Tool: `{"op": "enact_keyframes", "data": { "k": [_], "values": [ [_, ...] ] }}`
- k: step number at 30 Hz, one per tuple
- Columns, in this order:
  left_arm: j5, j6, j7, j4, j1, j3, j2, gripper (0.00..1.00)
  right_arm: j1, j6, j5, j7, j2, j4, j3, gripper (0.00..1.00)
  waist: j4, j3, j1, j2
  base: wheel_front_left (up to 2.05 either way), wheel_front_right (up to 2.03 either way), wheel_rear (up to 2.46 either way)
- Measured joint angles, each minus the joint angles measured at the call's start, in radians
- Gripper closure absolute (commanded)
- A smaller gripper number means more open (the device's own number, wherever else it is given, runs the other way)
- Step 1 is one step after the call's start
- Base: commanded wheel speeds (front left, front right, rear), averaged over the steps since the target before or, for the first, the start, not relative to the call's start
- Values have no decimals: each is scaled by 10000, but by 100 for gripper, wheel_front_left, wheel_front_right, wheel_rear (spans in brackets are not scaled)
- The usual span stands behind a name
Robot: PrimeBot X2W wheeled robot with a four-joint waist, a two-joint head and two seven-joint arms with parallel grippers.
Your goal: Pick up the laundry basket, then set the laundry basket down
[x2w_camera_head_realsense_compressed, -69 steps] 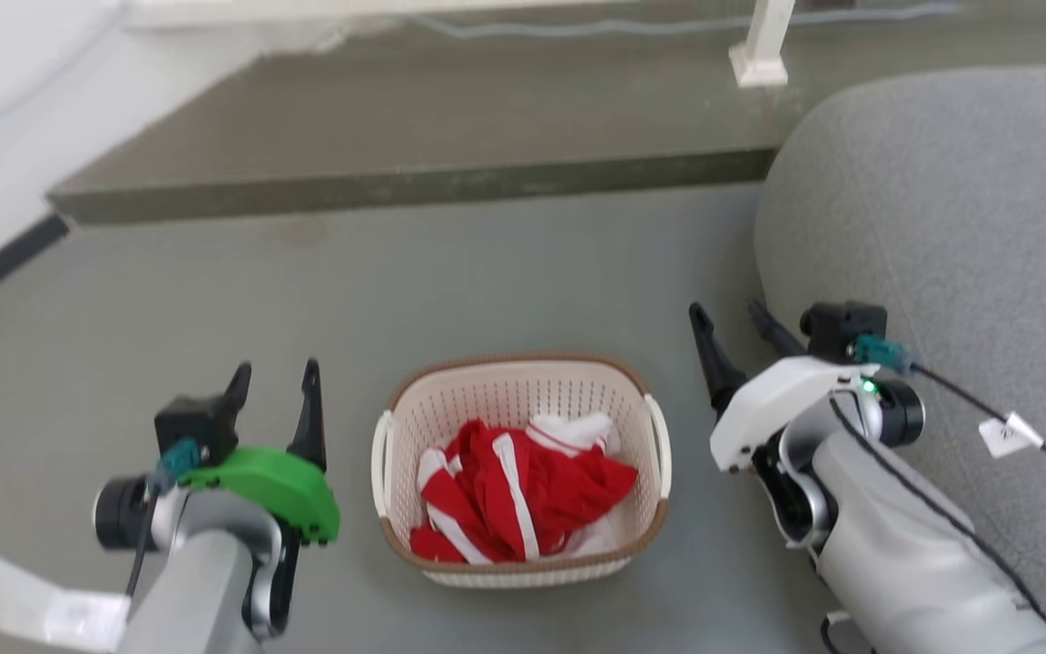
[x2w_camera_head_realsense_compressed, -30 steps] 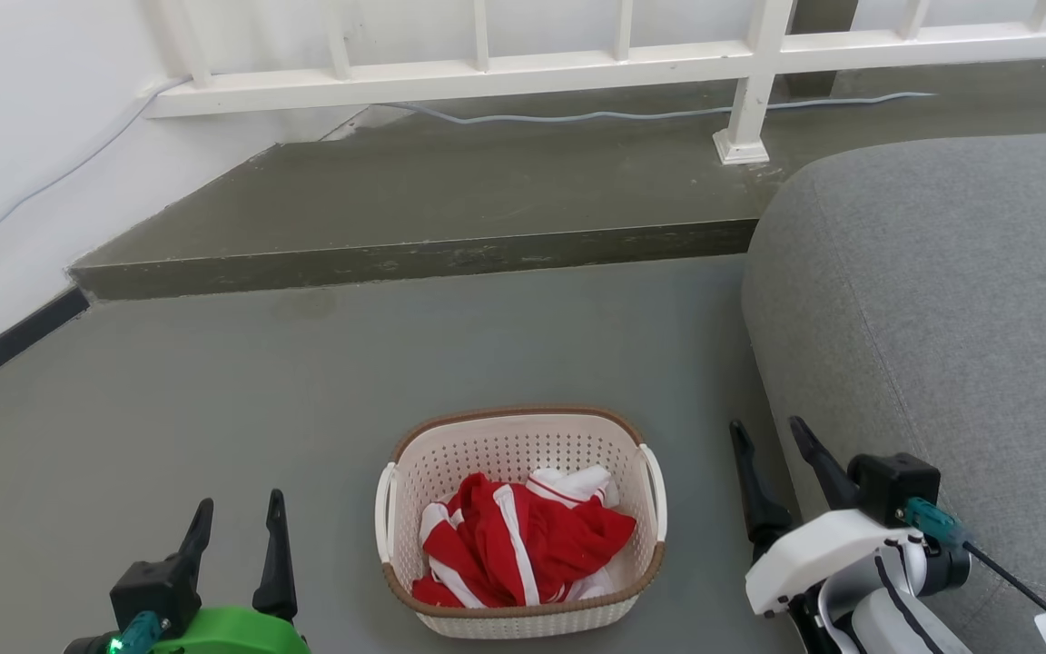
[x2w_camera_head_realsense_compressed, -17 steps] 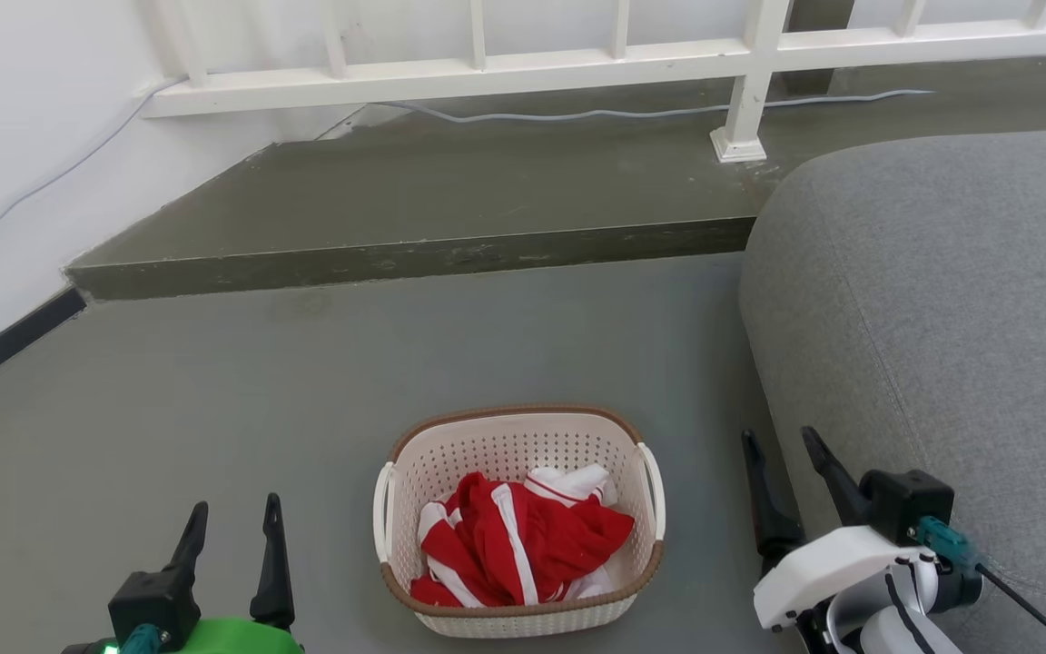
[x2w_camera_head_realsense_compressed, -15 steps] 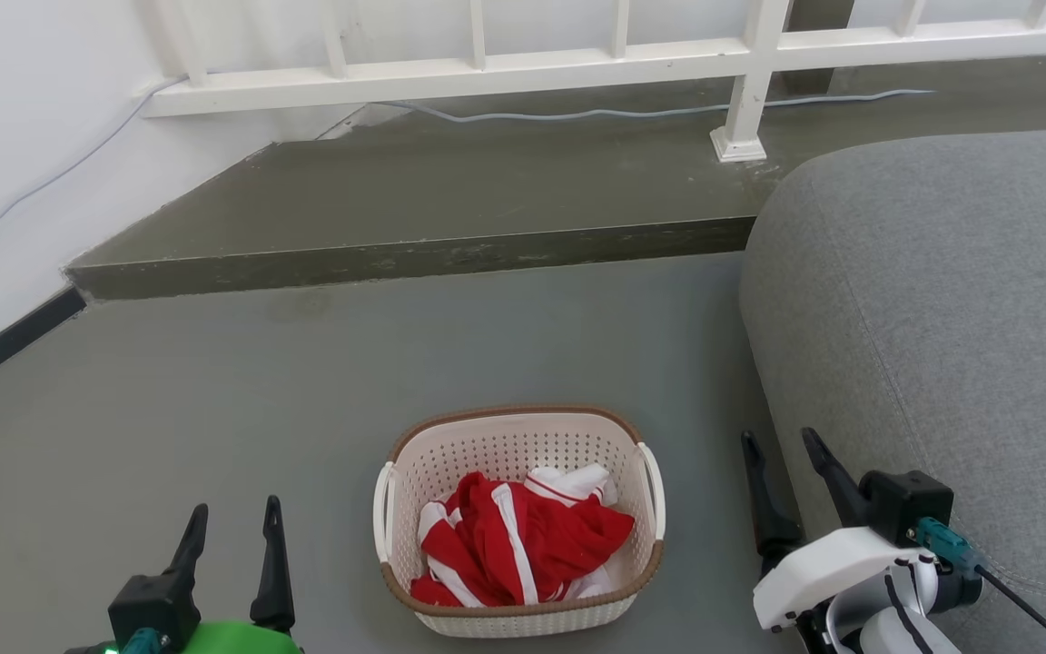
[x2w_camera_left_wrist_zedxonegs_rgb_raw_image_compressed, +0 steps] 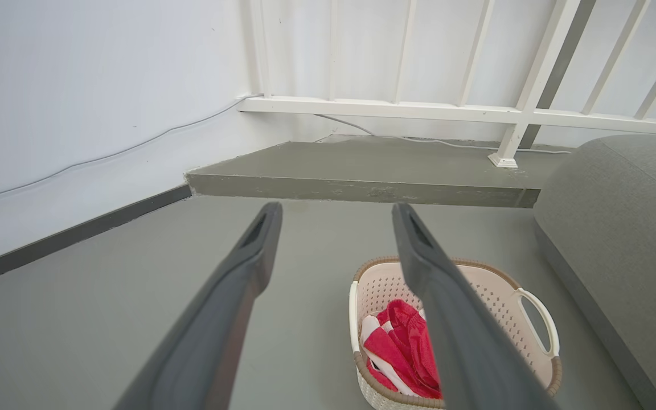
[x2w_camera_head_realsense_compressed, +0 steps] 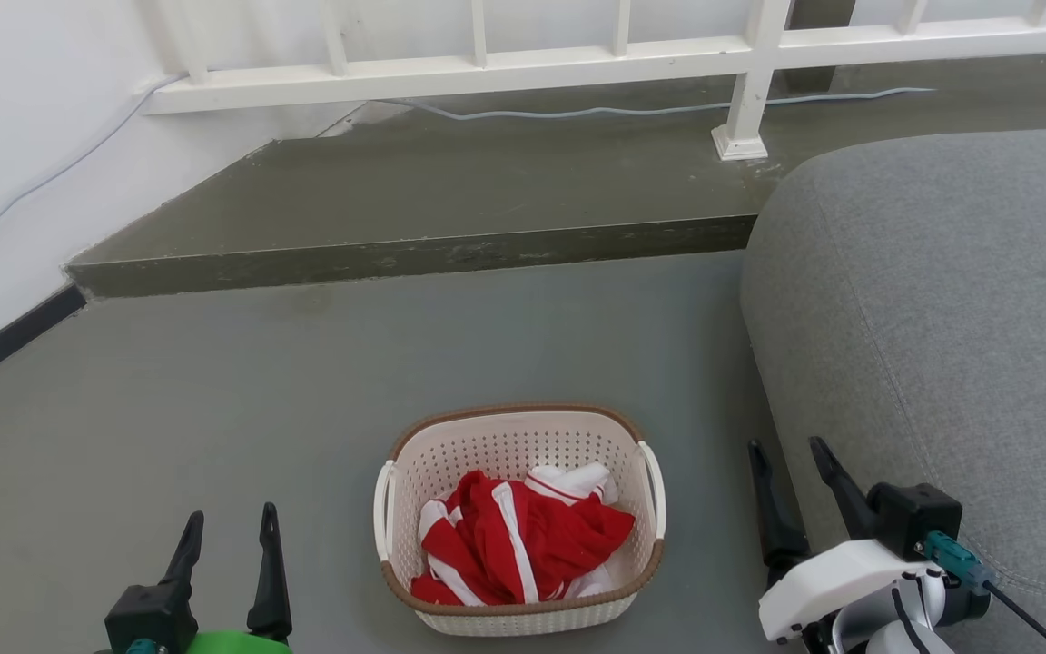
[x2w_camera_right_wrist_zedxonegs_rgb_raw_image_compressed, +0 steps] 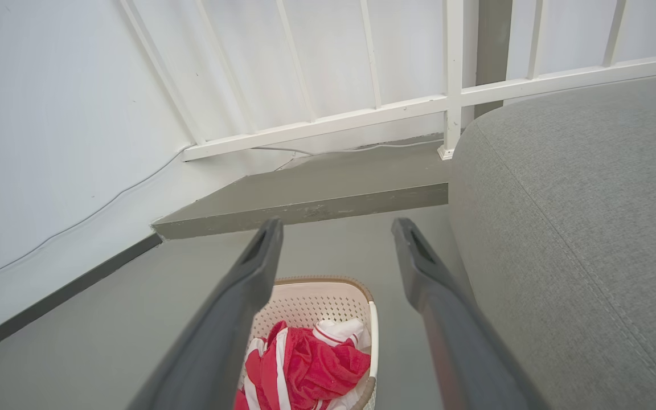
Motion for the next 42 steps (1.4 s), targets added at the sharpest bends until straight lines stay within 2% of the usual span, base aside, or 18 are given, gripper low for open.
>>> {"op": "enact_keyframes", "data": {
  "k": [8, 9, 16, 22, 42],
  "values": [
    [77, 0, 0, -146, 94, 21, -36, 0, 52, 0, -81, 0, 42, -48, -48, 0, 30, -4, 0, 0, 0, 0, 0],
    [94, 0, 0, -153, 102, 29, -36, 100, 65, 0, -88, 0, 48, -48, -50, 100, 37, -6, 0, 0, 0, 0, 0],
    [111, -8, 46, 244, 199, -23, -201, 100, 457, 17, -19, 17, 117, 339, -27, 100, 47, -7, 0, 0, 0, 0, 0],
    [-336, -69, 107, 242, 201, -4, -219, 100, 460, 136, 389, 17, 128, 274, -94, 100, 51, 9, 1, 0, 0, 0, 0],
    [-2947, -460, 679, 251, 172, 393, -280, 100, 408, 453, 2966, 522, 205, 82, -823, 100, 67, 60, 0, 0, 0, 0, 0]
  ]
}}
